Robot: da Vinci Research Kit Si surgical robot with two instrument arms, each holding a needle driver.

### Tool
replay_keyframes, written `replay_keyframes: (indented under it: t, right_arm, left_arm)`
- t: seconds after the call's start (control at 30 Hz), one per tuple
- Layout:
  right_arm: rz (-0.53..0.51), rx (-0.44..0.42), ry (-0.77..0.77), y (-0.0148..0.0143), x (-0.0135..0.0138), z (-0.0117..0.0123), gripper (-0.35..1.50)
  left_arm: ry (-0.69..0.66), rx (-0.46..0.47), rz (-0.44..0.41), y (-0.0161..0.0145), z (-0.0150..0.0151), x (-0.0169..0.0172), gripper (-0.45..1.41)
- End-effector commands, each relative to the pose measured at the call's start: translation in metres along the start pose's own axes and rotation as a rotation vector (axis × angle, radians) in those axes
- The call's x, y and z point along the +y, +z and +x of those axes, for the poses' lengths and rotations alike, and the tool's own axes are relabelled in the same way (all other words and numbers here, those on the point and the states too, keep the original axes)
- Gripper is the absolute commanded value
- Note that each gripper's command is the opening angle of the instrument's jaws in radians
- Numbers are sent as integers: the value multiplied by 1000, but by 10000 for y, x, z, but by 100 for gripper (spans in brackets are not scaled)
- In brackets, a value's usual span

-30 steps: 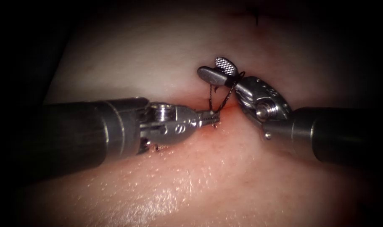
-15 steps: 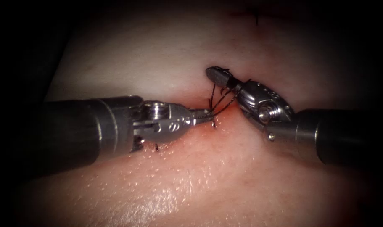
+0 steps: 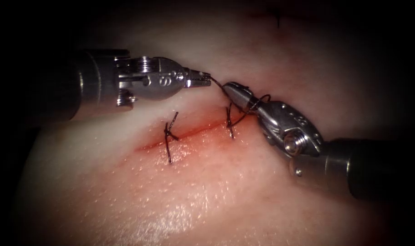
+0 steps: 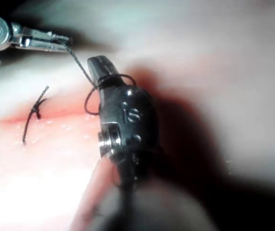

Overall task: Wound Closure
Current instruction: Pull through loop and down with right hand while tightening upward with left end-effector

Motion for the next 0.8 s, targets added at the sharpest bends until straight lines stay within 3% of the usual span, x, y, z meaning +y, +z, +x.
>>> replay_keyframes:
  t: [0.03, 0.4, 0.8]
  right_arm:
    - [10, 5, -13, 6, -2, -12, -35]
    - [30, 12, -56, -16, -1, -33, -35]
    - [46, 20, -70, -31, -5, -49, -35]
  left_arm:
    - [-10, -2, 3, 11, -2, -13, -45]
    - [-73, -30, -12, 62, -48, -95, -45]
    - [-102, -14, 13, 84, -69, -177, -45]
